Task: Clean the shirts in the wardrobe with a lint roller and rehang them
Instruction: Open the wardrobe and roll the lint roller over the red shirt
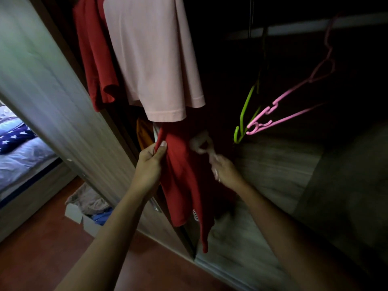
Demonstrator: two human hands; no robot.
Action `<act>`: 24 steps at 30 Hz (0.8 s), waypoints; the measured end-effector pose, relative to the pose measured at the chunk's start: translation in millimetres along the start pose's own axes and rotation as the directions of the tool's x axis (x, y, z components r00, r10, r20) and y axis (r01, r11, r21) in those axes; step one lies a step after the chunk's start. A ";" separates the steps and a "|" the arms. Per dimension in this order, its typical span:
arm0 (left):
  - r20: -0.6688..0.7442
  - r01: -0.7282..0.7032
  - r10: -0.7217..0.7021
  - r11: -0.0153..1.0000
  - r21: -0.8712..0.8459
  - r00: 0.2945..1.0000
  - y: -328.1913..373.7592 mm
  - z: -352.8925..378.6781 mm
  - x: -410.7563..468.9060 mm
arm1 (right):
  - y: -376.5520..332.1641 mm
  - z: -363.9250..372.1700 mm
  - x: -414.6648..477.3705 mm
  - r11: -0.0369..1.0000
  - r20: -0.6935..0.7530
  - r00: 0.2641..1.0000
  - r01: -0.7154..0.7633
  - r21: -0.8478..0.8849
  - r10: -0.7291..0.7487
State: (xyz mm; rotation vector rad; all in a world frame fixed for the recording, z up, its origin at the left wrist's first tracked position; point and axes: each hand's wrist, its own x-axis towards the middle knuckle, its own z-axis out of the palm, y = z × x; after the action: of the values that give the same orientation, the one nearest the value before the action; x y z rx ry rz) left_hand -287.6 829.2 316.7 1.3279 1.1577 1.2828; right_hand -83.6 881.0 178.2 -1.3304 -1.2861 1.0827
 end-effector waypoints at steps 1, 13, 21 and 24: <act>0.000 0.000 0.000 1.000 -0.004 1.000 0.2 0.5 -0.4 | 24.3 5.3 -10.5 0.996 0.073 0.995 -0.057 -0.069 0.062; -0.038 -0.028 0.032 0.996 0.088 0.999 -3.2 -4.0 1.4 | 66.8 3.7 -31.3 0.964 0.082 0.991 -0.079 -0.252 0.103; -0.050 -0.018 0.022 0.997 0.075 0.999 -4.3 -2.6 -0.5 | -29.2 -24.3 18.5 0.980 -0.158 0.987 0.059 0.191 -0.029; -0.045 -0.028 0.031 0.997 0.074 0.999 -2.5 -2.0 -0.3 | -55.0 -31.6 37.4 0.963 -0.243 0.963 0.168 0.210 -0.115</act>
State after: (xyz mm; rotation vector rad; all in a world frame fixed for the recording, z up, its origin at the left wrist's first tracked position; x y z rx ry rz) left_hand -289.7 829.3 314.2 1.3794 1.2312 1.3089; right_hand -58.7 915.9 238.0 -1.1346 -1.0354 0.9169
